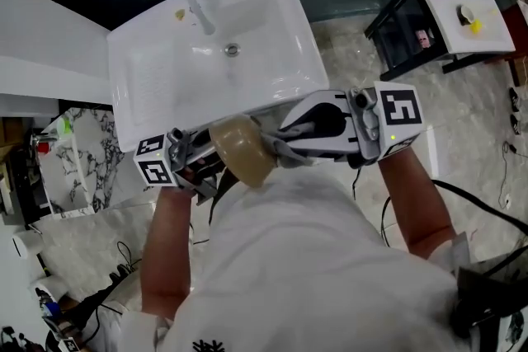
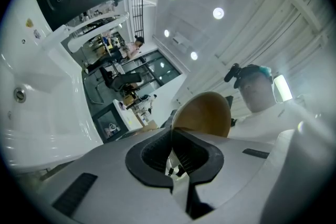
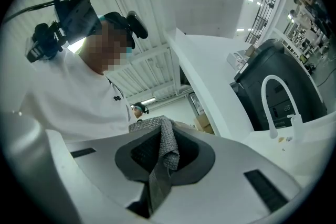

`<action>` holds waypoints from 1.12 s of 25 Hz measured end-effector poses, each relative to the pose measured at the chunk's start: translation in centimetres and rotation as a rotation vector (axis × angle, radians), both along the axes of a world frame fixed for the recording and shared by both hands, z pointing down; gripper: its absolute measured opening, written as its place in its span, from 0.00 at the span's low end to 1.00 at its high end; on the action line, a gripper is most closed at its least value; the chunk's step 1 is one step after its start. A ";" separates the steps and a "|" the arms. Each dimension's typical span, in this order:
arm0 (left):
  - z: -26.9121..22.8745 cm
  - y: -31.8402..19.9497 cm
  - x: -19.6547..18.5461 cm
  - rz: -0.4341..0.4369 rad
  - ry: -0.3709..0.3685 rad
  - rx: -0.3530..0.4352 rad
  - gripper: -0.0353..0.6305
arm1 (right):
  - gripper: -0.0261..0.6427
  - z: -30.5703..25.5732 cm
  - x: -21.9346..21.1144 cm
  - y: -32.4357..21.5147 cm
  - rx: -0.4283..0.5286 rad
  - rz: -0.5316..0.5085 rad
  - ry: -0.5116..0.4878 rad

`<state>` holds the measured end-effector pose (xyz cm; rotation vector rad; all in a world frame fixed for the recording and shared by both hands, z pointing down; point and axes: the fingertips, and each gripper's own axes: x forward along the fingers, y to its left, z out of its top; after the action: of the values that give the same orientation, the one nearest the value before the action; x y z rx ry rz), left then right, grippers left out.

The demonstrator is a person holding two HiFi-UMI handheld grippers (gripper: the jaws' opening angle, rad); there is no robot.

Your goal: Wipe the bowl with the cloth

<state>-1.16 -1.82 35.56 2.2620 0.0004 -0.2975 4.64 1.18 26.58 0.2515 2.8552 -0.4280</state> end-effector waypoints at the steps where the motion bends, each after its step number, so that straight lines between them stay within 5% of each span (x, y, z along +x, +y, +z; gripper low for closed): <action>1: 0.0 0.1 0.0 0.004 -0.001 0.000 0.08 | 0.09 -0.3 0.0 0.0 0.005 0.001 -0.006; 7: 0.5 0.3 0.2 0.024 -0.030 -0.004 0.08 | 0.09 -2.1 0.5 0.4 0.033 -0.023 -0.069; 18: 1.0 2.0 1.8 0.136 -0.052 0.005 0.08 | 0.09 -2.9 -2.5 1.4 0.197 -0.092 0.032; 28: 0.2 3.2 2.4 0.201 -0.054 0.057 0.08 | 0.09 -1.4 -4.2 -0.5 0.145 -0.104 0.065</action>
<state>1.21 1.41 35.74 2.3034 0.2096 -0.1311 0.39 0.69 25.21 0.4209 2.9498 -0.2533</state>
